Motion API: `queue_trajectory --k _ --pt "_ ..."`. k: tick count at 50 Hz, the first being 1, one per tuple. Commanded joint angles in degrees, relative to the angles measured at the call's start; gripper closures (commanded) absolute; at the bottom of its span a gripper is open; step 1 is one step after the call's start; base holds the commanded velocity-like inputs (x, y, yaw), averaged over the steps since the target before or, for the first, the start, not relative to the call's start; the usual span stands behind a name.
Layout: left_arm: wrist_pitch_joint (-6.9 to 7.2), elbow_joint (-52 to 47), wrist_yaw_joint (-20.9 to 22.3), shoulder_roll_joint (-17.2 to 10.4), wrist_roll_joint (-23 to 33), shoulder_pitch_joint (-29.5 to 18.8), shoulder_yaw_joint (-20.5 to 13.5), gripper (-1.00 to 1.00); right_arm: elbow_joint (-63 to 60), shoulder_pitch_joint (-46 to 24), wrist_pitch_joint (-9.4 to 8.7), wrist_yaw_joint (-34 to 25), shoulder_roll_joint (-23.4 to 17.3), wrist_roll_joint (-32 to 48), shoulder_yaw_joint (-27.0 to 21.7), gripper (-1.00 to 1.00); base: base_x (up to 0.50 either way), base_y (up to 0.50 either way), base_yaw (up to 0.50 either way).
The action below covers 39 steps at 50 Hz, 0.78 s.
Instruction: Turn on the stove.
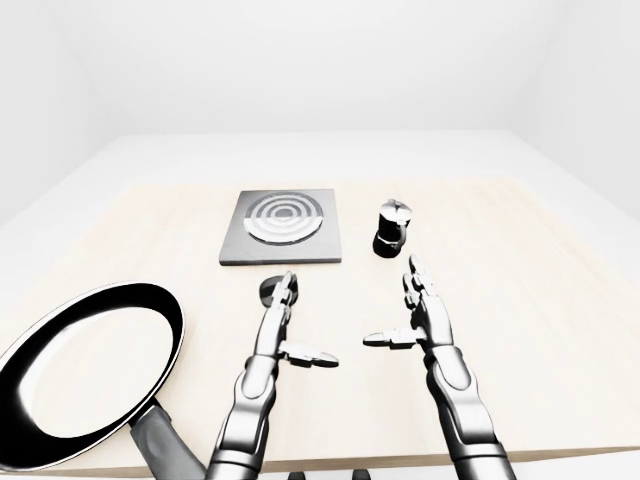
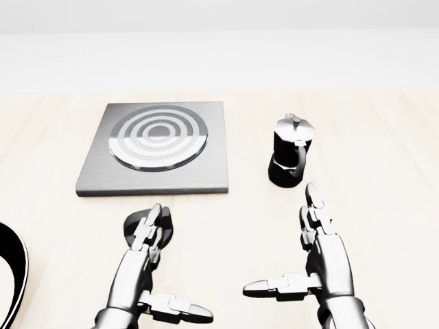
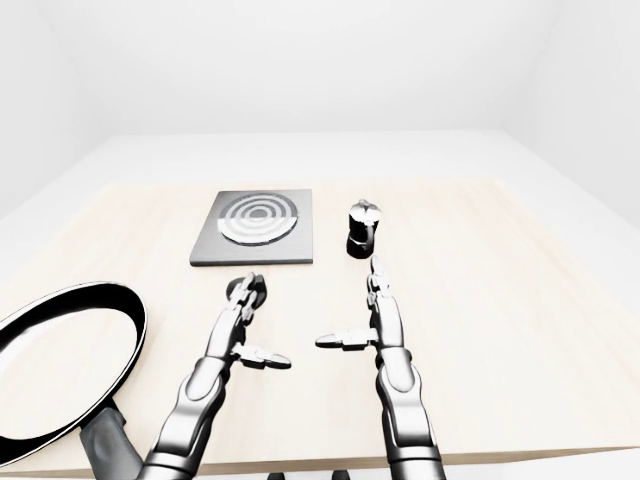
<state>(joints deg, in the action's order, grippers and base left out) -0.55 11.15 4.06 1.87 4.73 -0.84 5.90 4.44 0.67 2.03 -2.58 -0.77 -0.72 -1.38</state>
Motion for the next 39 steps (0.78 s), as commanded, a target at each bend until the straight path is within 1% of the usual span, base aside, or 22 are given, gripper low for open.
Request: queue_trajectory --k 1,2,4,7,8,9,11,13,14,15,16,17,18,19,20,21,24,27,29,30,33,39 --pt "3.71 -8.9 1.4 0.9 1.4 3.7 4.8 -1.00 -0.9 0.2 -0.90 0.0 0.1 0.0 0.1 -1.00 0.00 0.00 0.00" --pt "5.39 -13.0 1.0 0.8 1.8 4.9 5.4 -1.00 -0.8 0.2 -0.80 0.0 0.1 0.0 0.1 -1.00 0.00 0.00 0.00" --pt "5.55 -17.3 0.3 0.4 1.8 5.9 5.8 -1.00 -0.4 0.1 -0.43 0.0 0.0 0.0 0.0 -1.00 0.00 0.00 0.00" --pt "5.55 -28.9 -1.4 -0.5 2.4 8.6 7.0 -1.00 -1.1 0.3 -0.95 0.0 0.1 0.1 0.1 -1.00 0.00 0.00 0.00" --pt "5.55 -34.9 -2.7 -0.7 2.8 9.9 7.6 -1.00 -1.0 0.3 -0.99 0.0 0.1 0.1 0.1 -1.00 0.00 0.00 0.00" --pt "5.55 -46.5 -4.7 -1.4 5.8 11.8 9.4 -1.00 -0.6 0.2 -0.66 0.0 0.1 0.2 0.1 -1.00 0.00 0.00 0.00" --pt "5.55 -55.7 -6.5 -3.4 8.7 13.5 12.3 -1.00 -0.4 0.1 -0.64 0.0 0.0 0.2 0.1 -1.00 0.00 0.00 0.00" --pt "5.55 -67.8 -7.8 -5.2 19.5 15.4 18.3 -1.00 -0.2 -0.1 -0.66 0.0 0.0 0.2 0.2 -1.00 0.00 0.00 0.00" --pt "5.55 -70.2 -7.2 -4.2 22.9 16.1 20.2 -1.00 -0.1 -0.2 -0.58 0.0 0.0 0.3 0.2 -1.00 0.00 0.00 0.00" --pt "5.55 -70.9 -5.6 -2.6 25.0 17.0 21.0 -1.00 0.3 -0.4 -0.43 -0.1 0.0 0.3 0.1 -1.00 0.00 0.00 0.00" --pt "4.63 -71.1 -3.3 0.6 27.9 18.8 21.6 -1.00 -0.3 -0.4 -0.92 0.0 0.0 0.3 0.1 -1.00 0.00 0.00 0.00" --pt "2.27 -71.1 -0.8 4.1 30.4 20.4 21.3 -1.00 -0.3 -0.3 -0.96 0.0 0.0 0.3 0.1 -1.00 0.00 0.00 0.00" --pt "-0.49 -71.1 1.8 7.3 31.7 21.8 21.1 -1.00 -0.1 -0.4 -0.93 0.0 0.0 0.3 0.1 -1.00 0.00 0.00 0.00" --pt "-4.45 -71.1 5.5 12.0 33.1 24.3 21.1 -1.00 0.7 -0.7 -0.50 -0.1 -0.1 0.2 0.0 -1.00 0.00 0.00 0.00" --pt "-4.45 -71.1 8.3 15.7 33.9 25.8 20.6 -1.00 0.3 -0.7 -0.80 -0.1 0.0 0.2 0.0 -1.00 0.00 0.00 0.00" --pt "-4.45 -71.2 11.0 18.1 34.2 27.2 20.1 -1.00 0.0 -0.6 -0.96 0.0 0.0 0.2 0.0 -1.00 0.00 0.00 0.00" --pt "-4.45 -71.2 18.0 18.1 34.0 30.5 18.6 -1.00 -0.1 -0.6 -1.11 0.0 0.0 0.2 0.0 -1.00 0.00 0.00 0.00" --pt "-4.45 -71.2 24.2 18.1 32.9 34.2 18.9 -1.00 0.1 -0.6 -0.96 -0.1 0.0 0.1 0.1 -1.00 0.00 0.00 0.00" --pt "-4.45 -71.2 29.6 18.1 32.0 39.2 21.3 -1.00 0.0 -0.4 -0.95 -0.1 0.0 0.2 0.2 -1.00 0.00 0.00 0.00" --pt "-4.45 -71.2 31.3 18.1 31.4 41.1 22.3 -1.00 0.1 -0.4 -0.92 -0.1 0.1 0.3 0.3 -1.00 0.00 0.00 0.00" --pt "-4.45 -71.2 33.3 18.1 31.0 44.1 24.3 -1.00 -0.5 -0.2 -1.21 -0.1 0.1 0.4 0.3 -1.00 0.00 0.00 0.00" --pt "-4.45 -71.2 33.1 18.1 31.2 47.7 27.6 -1.00 -0.1 -0.3 -1.10 0.0 0.1 0.3 0.3 -1.00 0.00 0.00 0.00"
